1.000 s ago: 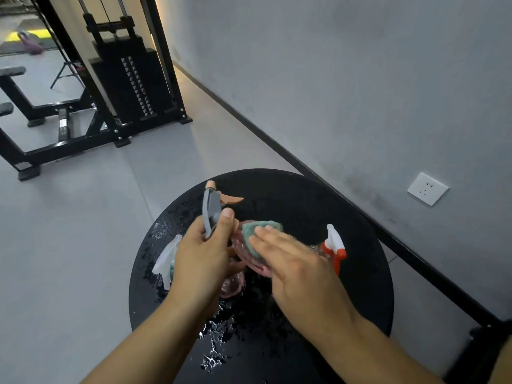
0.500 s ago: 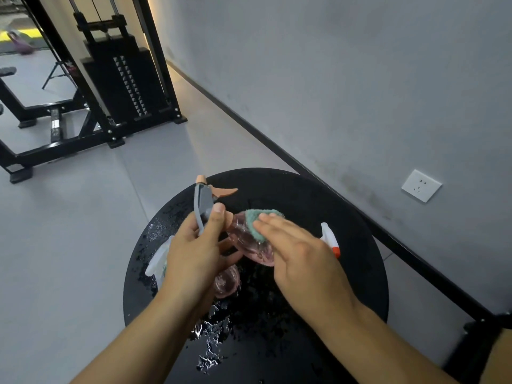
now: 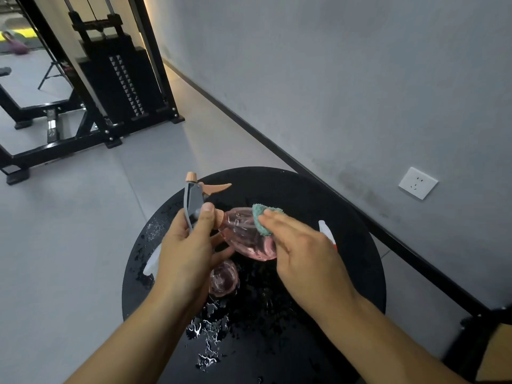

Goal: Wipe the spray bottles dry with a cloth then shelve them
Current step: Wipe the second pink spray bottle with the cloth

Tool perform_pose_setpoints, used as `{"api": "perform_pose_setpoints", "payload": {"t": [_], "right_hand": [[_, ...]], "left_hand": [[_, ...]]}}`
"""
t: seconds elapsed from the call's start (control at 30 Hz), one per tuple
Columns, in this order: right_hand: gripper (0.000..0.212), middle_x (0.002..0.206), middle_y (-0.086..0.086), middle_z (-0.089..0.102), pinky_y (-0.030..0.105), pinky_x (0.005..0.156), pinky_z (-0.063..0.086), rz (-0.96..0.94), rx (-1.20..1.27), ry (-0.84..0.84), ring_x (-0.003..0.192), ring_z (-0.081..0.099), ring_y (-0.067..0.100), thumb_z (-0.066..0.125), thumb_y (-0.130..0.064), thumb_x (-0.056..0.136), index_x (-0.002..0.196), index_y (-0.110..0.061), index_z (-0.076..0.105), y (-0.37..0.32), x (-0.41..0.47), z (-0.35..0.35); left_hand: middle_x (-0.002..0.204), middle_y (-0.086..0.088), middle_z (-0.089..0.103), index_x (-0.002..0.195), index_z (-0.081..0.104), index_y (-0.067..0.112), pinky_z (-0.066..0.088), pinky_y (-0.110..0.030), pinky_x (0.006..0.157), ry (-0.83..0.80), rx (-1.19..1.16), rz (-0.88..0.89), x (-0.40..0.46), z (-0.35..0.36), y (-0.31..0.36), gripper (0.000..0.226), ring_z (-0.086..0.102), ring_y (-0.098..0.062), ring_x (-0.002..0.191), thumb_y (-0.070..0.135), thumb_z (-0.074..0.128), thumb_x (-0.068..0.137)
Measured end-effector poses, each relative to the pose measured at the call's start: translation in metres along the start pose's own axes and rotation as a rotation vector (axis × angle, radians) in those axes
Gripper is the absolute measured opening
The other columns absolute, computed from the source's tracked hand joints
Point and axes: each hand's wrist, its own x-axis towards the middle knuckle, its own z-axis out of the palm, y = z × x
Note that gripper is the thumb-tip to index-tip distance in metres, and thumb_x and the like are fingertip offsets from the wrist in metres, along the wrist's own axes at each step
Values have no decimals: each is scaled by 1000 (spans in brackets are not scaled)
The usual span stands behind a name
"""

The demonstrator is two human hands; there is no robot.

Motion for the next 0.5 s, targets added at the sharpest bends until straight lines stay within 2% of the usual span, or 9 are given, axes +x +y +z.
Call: {"api": "perform_pose_setpoints", "payload": {"t": [0.07,0.17,0.23,0.27,0.33,0.37,0.43,0.5], "right_hand": [[51,140,-8,59,-6,105,8,-26,12,-40,133,48,1,63,2,91,136,-22,62,-2,-2,2],[51,137,-7,62,-10,99,8,-5,26,19,128,52,1,63,5,89,134,-20,65,2,2,-2],[49,138,-9,60,-2,104,26,35,67,70,129,52,1,59,2,93,136,-22,63,4,4,-3],[48,138,-9,61,-2,103,27,40,69,84,129,52,2,59,1,94,136,-21,62,3,4,-3],[48,134,-6,64,-12,96,6,27,33,81,125,56,5,65,3,89,131,-19,66,-5,1,-2],[49,131,-4,66,-11,95,-1,0,6,67,123,59,7,69,5,85,128,-17,69,-9,0,-2],[51,130,-4,67,-6,103,1,-55,-17,24,123,59,8,71,6,81,126,-17,70,-13,-2,-1],[50,133,-6,65,-6,103,2,-54,-3,0,125,57,6,69,5,84,128,-19,69,-11,-1,-4]], "left_hand": [[108,-14,75,111,63,13,64,-34,70,-1,2,5,0,-1,-3,19,79,-24,90,31,60,107],[98,-4,77,110,65,15,64,-38,74,6,-52,32,3,-4,3,17,79,-27,94,30,59,108],[93,2,78,108,65,18,64,-41,76,11,-78,51,7,-6,7,14,79,-24,93,30,58,108],[92,3,79,108,65,20,64,-41,76,8,-82,54,7,-7,8,13,78,-24,92,30,57,108],[93,3,78,111,65,19,65,-43,78,-8,-74,52,4,-5,5,14,78,-26,94,30,57,108],[95,1,79,113,65,18,65,-43,79,-21,-57,50,2,-4,3,16,79,-27,97,31,58,108],[100,-3,80,116,65,13,66,-40,77,-50,-25,49,-1,-2,-2,20,80,-27,98,30,59,107],[105,-9,80,115,64,10,67,-41,78,-57,-10,50,-1,-1,-2,23,80,-28,99,30,59,106]]}}
